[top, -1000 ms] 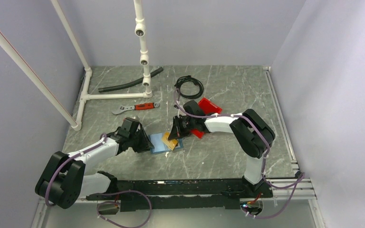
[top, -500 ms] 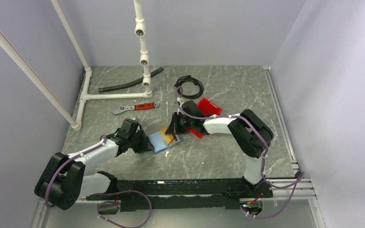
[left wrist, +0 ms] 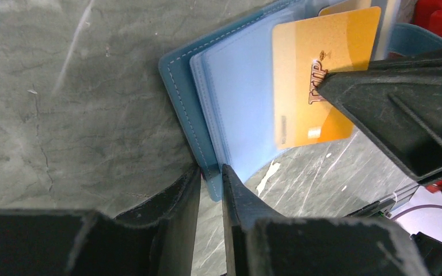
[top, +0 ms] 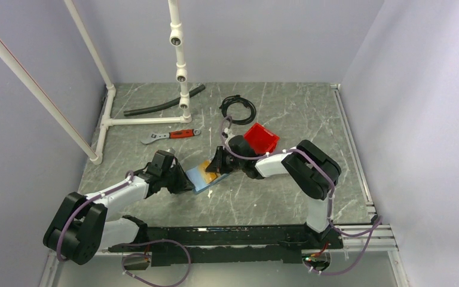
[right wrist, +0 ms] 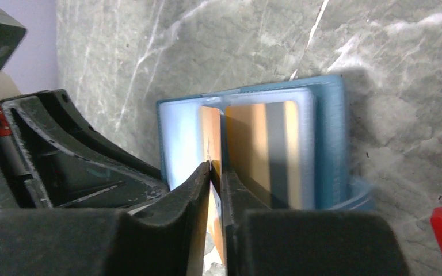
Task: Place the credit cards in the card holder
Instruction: Insert the credit card into the card holder.
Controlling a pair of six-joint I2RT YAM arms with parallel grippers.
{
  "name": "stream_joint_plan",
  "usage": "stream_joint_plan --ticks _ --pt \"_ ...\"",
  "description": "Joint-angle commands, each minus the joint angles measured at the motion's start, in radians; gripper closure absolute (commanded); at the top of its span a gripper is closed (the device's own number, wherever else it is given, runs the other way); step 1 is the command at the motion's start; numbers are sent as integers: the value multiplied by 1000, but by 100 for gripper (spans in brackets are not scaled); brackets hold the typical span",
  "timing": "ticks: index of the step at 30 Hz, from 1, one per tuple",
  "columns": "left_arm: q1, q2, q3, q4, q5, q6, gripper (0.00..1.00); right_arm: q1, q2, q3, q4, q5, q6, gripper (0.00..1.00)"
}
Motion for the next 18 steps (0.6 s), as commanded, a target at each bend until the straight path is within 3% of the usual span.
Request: stream_joint_plan --ticks 1,6,13,18 --pt "0 -1 -26 -23 -12 4 74 33 -14 8 -81 103 -63 80" --pt "-1 -4 -25 -26 -10 8 74 48 -59 91 -351 218 -252 58" --pt "0 13 -15 -20 -6 18 75 96 -89 139 -455 218 -350 49" --pt "-1 34 -10 -6 6 21 75 115 -105 200 -548 229 -411 37"
